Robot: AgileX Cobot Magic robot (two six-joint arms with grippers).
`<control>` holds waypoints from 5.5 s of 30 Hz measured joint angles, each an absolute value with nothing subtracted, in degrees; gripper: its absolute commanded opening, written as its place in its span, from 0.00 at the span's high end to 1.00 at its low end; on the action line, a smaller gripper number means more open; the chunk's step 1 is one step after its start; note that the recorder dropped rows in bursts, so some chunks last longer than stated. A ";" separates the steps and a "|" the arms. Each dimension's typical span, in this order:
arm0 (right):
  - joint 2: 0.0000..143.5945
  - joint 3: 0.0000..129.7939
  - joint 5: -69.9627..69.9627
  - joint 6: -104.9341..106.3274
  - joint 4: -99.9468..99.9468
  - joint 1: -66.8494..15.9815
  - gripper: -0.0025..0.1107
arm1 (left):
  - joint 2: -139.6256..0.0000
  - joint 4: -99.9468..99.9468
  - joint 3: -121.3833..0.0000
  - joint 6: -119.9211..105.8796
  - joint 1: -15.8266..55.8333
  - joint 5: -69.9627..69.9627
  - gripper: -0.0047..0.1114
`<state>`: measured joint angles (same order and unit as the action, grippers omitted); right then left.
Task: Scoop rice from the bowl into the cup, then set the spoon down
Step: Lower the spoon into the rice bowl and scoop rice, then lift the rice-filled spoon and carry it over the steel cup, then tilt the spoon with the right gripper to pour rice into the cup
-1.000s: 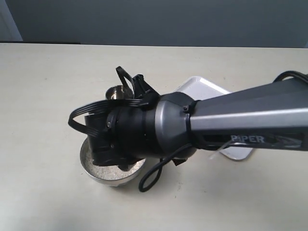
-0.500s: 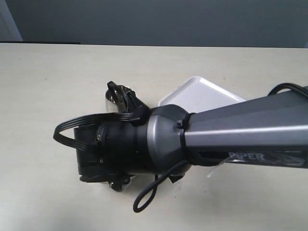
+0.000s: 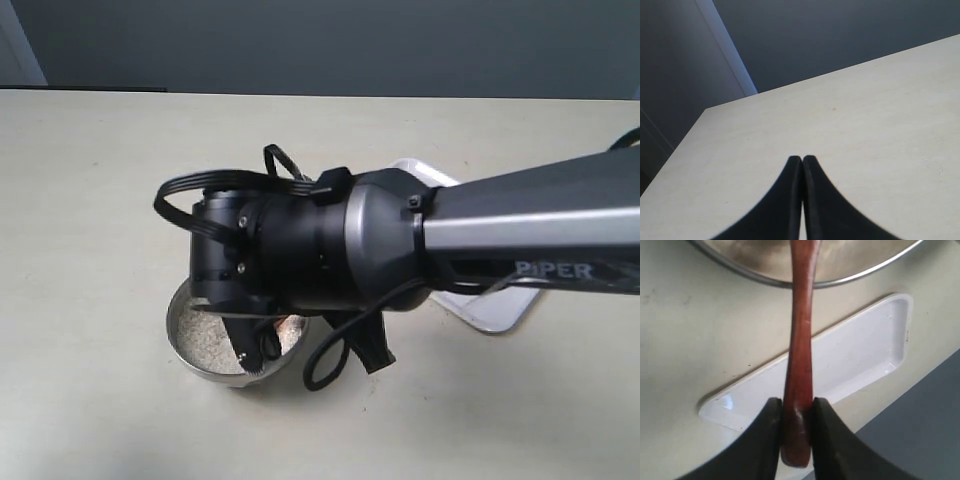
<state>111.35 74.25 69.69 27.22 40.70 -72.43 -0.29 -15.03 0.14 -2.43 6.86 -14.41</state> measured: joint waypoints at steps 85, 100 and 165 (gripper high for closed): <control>104.91 82.17 69.80 39.07 19.06 -58.90 0.98 | -0.29 -15.03 0.14 -2.43 6.86 -14.41 0.96; 105.63 82.17 69.80 40.15 19.85 -53.10 0.98 | -0.29 -15.03 0.14 -2.43 6.86 -14.41 0.96; 123.91 100.55 60.03 31.94 36.42 -51.59 0.98 | -0.29 -15.03 0.14 -2.43 6.86 -14.41 0.96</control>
